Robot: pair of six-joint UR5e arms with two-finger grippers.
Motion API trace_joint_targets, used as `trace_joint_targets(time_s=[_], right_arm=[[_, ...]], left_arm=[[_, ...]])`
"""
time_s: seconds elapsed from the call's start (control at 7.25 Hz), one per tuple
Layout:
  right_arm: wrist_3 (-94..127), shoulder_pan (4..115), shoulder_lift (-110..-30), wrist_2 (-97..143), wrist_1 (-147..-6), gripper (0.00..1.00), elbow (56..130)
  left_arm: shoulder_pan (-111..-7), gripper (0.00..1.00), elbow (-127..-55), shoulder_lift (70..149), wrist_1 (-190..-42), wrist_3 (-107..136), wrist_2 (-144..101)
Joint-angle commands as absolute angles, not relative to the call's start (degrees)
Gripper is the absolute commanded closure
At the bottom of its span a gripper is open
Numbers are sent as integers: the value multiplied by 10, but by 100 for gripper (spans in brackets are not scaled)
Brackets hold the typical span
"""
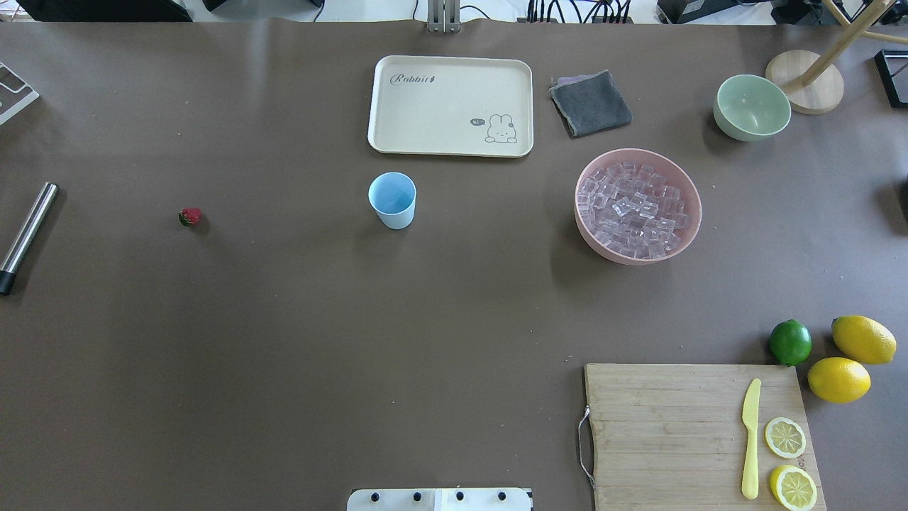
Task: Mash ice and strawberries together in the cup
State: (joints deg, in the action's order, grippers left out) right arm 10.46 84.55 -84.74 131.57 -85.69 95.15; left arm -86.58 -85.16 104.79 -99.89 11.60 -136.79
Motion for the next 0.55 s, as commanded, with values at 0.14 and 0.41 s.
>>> trace_joint_targets(time_s=[0.14, 0.41], right_arm=[[108, 846, -846, 1316, -857, 1, 959], [109, 846, -841, 1315, -857, 1, 976]], left_arm=[[-861, 3, -849, 1047, -1000, 120, -1368], [-850, 3, -839, 1054, -1023, 119, -1354]])
